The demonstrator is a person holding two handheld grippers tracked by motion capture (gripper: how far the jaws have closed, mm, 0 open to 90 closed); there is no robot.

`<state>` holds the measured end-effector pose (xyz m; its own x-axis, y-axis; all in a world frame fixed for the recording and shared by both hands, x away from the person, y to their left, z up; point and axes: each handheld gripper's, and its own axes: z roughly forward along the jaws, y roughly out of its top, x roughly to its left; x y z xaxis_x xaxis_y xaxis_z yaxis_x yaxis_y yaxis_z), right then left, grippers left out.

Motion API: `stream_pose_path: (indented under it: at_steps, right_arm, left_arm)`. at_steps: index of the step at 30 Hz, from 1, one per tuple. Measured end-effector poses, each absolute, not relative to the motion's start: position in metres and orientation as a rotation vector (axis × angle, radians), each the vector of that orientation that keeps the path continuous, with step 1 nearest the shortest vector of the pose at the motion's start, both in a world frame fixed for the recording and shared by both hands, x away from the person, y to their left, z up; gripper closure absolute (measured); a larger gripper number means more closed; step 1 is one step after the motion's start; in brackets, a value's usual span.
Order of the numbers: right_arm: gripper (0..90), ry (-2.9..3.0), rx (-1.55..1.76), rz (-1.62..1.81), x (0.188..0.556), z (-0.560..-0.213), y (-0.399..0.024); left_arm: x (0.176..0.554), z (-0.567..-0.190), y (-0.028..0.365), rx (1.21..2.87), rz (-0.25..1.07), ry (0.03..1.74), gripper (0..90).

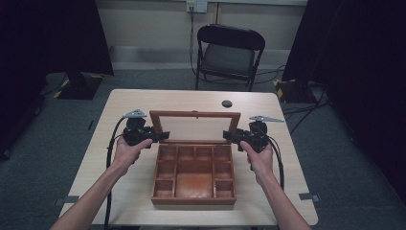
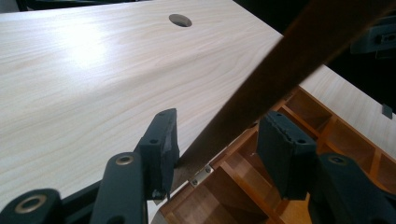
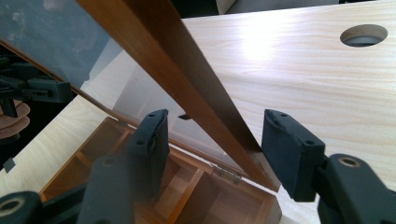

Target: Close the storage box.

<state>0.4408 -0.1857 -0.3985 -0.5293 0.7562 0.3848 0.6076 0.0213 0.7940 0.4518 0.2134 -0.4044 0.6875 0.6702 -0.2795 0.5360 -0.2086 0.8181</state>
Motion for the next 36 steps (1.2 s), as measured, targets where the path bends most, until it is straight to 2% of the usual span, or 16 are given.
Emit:
stream_pose_path:
  at_steps: [8,11,14,21,27,31,36]
  right_arm:
    - [40.7,2.155,1.407,1.496,0.435,-0.396,-0.185]
    - [37.7,2.152,1.406,1.509,0.433,-0.395,-0.185]
    - [31.5,2.159,1.435,1.490,0.431,-0.396,-0.186]
    - [30.5,2.196,1.409,1.470,0.427,-0.396,-0.185]
    - [30.5,2.208,1.397,1.481,0.423,-0.395,-0.186]
    - [29.8,2.201,1.407,1.463,0.422,-0.396,-0.190]
    - [29.9,2.208,1.422,1.426,0.420,-0.400,-0.197]
  left_arm:
    - [0.447,-0.403,0.212,1.894,0.179,0.945,47.5]
    - [0.445,-0.404,0.212,1.884,0.172,0.953,46.6]
    - [0.441,-0.403,0.213,1.869,0.136,0.963,41.9]
    - [0.432,-0.400,0.209,1.877,0.178,0.943,38.0]
    - [0.430,-0.399,0.210,1.882,0.190,0.964,30.5]
    - [0.431,-0.401,0.208,1.873,0.180,0.967,33.3]
    - [0.431,-0.401,0.207,1.880,0.176,0.962,32.7]
